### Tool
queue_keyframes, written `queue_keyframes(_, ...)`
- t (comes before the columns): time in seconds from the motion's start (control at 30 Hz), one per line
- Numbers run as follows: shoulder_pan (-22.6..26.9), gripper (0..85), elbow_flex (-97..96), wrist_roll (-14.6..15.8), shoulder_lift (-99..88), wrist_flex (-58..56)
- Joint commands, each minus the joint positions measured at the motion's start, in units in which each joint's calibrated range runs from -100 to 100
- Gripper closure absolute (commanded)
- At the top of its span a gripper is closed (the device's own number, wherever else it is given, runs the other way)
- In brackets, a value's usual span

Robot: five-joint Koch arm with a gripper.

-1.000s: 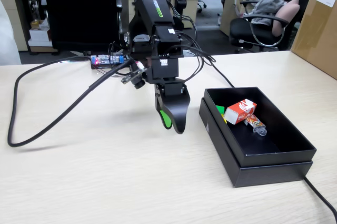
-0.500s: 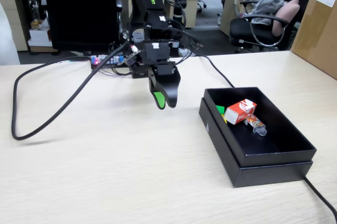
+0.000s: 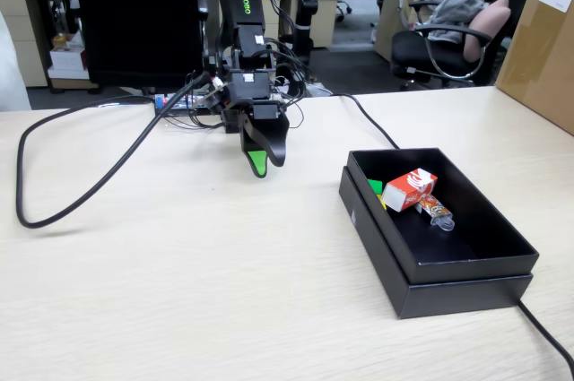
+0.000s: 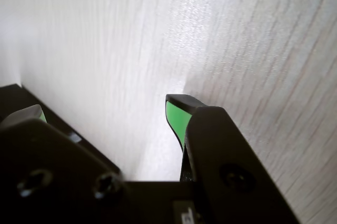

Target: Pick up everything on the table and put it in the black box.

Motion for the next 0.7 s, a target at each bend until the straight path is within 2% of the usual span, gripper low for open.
queue_keyframes(0.0, 0.1, 40.2, -2.38, -0.34, -5.19, 8.25)
queue_keyframes(0.67, 0.98, 35.9, -18.61, 0.05, -8.97, 16.38)
